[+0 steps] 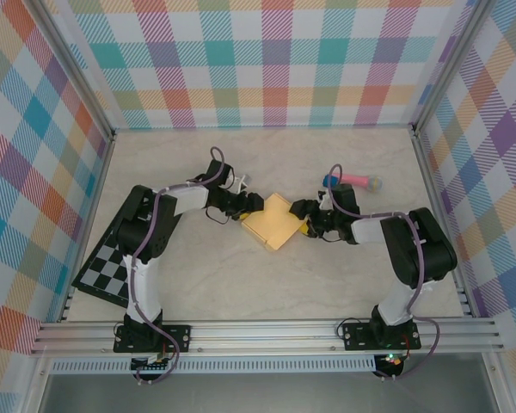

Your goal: Fold the paper box

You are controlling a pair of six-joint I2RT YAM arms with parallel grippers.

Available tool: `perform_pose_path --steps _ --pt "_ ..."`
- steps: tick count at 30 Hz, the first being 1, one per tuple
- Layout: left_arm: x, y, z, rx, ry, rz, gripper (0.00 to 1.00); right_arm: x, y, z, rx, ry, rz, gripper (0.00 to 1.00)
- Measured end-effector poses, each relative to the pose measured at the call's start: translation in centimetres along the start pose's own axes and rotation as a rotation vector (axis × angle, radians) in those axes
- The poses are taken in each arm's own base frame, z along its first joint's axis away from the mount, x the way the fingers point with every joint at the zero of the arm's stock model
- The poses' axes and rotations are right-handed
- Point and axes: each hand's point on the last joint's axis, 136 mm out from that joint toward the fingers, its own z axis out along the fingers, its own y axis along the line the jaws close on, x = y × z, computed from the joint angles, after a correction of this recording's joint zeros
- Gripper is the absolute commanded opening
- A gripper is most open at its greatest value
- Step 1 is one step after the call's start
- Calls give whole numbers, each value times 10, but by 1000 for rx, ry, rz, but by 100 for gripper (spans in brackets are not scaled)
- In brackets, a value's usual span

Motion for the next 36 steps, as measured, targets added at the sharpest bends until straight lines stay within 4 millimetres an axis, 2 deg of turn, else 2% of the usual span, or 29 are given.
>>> perform_pose_path --steps 7,10,17,21,24,27,36 --pt "3 0 -3 58 -16 -54 57 -2 -3 3 5 0 3 63" --pt "2 0 -3 62 -20 -61 57 -3 -8 2 45 -7 27 68" --pt "2 1 -3 64 -23 -72 56 1 -16 -1 93 -25 58 69" --pt "1 1 -3 64 -23 -73 56 1 -15 2 98 -39 59 72" --pt "1 1 -3 64 -24 -76 56 3 -7 12 87 -33 45 75" --pt "1 1 -3 65 -25 -83 56 2 1 20 56 -29 29 75" --pt "1 1 -5 69 -23 -104 56 0 9 24 11 -26 23 74"
